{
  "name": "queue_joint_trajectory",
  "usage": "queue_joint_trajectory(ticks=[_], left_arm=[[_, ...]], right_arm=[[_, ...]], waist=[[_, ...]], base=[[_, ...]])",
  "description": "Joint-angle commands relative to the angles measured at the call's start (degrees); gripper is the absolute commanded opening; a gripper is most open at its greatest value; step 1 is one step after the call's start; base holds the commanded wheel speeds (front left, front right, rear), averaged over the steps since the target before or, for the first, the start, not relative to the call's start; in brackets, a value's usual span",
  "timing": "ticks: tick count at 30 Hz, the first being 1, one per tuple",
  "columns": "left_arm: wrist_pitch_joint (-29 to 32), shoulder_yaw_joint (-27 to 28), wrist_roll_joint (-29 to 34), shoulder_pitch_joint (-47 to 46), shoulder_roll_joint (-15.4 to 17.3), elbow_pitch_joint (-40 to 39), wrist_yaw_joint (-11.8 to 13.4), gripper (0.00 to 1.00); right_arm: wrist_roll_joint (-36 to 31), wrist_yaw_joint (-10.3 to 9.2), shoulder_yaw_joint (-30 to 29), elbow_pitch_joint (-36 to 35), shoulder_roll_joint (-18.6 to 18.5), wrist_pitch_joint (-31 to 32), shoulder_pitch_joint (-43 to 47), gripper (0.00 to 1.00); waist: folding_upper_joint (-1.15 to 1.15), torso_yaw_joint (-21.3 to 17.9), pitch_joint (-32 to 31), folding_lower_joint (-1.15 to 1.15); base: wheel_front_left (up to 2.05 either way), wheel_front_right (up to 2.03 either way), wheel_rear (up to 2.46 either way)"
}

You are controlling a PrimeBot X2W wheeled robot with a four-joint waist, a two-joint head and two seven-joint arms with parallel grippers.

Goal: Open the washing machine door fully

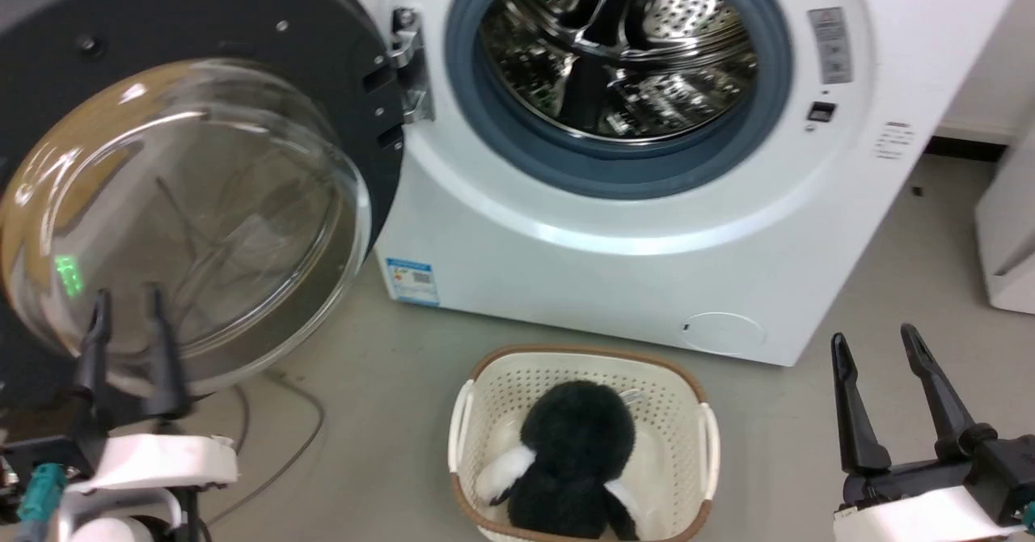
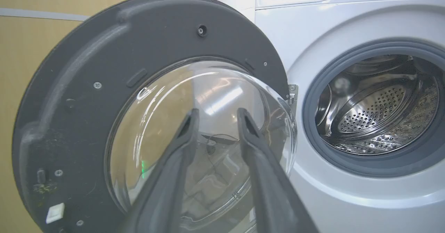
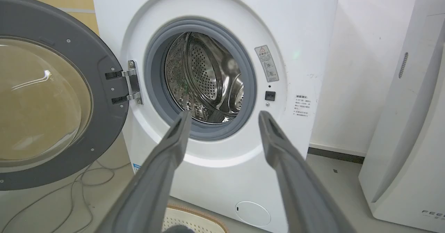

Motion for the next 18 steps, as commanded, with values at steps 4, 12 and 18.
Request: queue_joint_trajectory(ticks=[4,12,18], left_arm=[[-0.3,-3.0,-0.8,2.8,-0.5,-1.7,-0.5,1.0],[-0.3,-7.8,-3.0,6.9,-0.8,-1.5,-0.6,1.0],[-0.3,-10.1,-4.3,8.5,-0.9,-0.2,-0.8,1.0]], right_arm=[[0.2,0.05,0.3,-0.7,0.2,-0.3,1.0,1.0],[0.5,0.05,0.9,-1.1,0.2,-0.3,1.7,1.0],[0.7,0.05,0.7,-0.8,0.2,-0.3,2.8,1.0]], waist=[[0.0,-2.7,-1.0,0.01],[0.0,-7.4,-1.4,0.01],[0.0,-10.1,-1.5,0.01]], base=[[0.0,0.0,0.0],[0.0,0.0,0.0],[0.0,0.0,0.0]])
